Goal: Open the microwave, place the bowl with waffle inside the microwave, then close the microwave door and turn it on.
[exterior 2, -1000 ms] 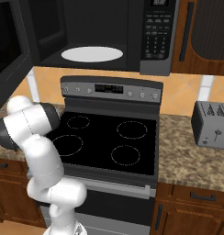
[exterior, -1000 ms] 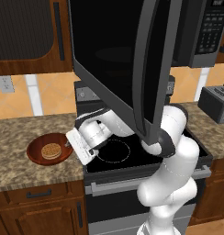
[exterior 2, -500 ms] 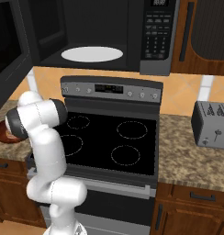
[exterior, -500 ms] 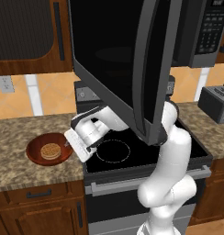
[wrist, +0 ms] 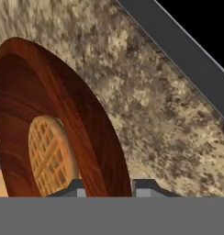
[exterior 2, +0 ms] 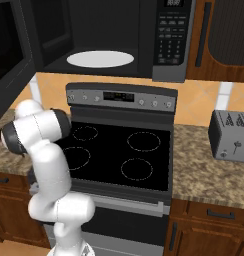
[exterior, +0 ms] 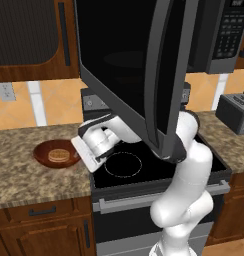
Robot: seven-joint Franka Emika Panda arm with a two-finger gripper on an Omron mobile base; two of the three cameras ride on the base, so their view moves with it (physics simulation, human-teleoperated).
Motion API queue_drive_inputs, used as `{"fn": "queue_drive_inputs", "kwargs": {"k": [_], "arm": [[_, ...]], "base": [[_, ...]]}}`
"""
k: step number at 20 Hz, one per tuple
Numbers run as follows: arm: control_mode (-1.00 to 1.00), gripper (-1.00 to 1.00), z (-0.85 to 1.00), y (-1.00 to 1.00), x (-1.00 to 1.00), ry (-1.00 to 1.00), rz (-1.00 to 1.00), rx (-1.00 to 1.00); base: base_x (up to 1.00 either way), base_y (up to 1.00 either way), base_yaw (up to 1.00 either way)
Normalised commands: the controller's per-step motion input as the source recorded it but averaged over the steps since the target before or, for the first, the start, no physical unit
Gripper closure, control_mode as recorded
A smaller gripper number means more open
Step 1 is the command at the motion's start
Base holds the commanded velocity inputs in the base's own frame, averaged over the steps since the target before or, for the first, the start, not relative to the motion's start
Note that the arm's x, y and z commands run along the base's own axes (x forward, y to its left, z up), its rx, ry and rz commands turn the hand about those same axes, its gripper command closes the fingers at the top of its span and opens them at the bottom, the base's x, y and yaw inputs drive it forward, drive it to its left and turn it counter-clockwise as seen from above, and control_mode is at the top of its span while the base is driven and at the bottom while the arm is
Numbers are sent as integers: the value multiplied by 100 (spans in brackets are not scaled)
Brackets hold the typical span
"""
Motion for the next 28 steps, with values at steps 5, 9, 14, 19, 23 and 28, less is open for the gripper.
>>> {"fn": "queue_drive_inputs", "kwargs": {"k": [5,9,14,19,23,28], "arm": [[-100,100,14,-63,-17,-17,-13,0],[-100,100,0,-80,-6,-14,-16,0],[-100,100,9,-99,0,-9,-15,-1],[-100,100,38,-100,-9,-11,-15,0],[-100,100,81,-100,-28,0,-23,0],[-100,100,100,-100,-27,10,-30,0]], "base": [[0,0,0],[0,0,0],[0,0,0],[0,0,0],[0,0,0],[0,0,0]]}}
